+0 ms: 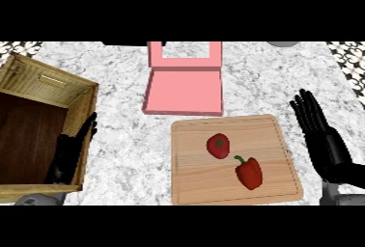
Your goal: Pick the tomato from the cutting board and place it in the cardboard box
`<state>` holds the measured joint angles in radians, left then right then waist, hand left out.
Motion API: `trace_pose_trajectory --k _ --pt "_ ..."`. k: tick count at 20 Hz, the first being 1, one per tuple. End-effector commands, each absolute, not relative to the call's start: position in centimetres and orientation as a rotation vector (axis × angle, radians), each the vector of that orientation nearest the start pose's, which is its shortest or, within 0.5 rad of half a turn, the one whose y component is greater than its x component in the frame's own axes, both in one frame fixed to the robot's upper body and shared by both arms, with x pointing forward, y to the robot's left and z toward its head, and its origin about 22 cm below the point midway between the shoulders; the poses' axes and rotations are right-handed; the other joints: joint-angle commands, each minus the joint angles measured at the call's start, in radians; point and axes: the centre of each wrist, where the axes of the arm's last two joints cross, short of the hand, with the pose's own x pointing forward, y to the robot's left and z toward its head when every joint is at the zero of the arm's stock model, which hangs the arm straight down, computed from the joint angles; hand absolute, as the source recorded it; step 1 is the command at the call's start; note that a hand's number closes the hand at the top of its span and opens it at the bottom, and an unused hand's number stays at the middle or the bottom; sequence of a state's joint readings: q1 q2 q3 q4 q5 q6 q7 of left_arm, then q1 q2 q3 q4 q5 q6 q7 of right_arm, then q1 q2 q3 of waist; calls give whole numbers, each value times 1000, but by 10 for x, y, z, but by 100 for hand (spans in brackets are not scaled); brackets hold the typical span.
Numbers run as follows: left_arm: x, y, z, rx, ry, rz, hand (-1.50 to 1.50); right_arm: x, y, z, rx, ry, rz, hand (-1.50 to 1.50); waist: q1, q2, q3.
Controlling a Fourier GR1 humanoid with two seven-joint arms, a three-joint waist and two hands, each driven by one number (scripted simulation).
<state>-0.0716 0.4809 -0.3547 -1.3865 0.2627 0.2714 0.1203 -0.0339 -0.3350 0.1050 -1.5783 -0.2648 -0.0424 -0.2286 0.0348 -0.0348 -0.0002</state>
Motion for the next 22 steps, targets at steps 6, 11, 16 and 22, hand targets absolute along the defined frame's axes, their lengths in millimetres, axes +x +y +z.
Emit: trace_pose_trajectory --k 6,11,16,22 --pt "257 364 33 676 -1429 -242 0 231 -215 -5 -201 -1688 -252 -150 -13 30 0" --pt "252 358 16 614 -1381 -226 0 185 -219 -53 -572 -1538 263 -150 -27 33 -1" --pt "252 371 19 650 -1373 -228 0 168 -183 -69 -443 -1783 82 -150 -36 33 1" --pt "258 363 7 635 -1376 -206 0 182 -242 -43 -671 -1690 406 -150 -37 34 -2"
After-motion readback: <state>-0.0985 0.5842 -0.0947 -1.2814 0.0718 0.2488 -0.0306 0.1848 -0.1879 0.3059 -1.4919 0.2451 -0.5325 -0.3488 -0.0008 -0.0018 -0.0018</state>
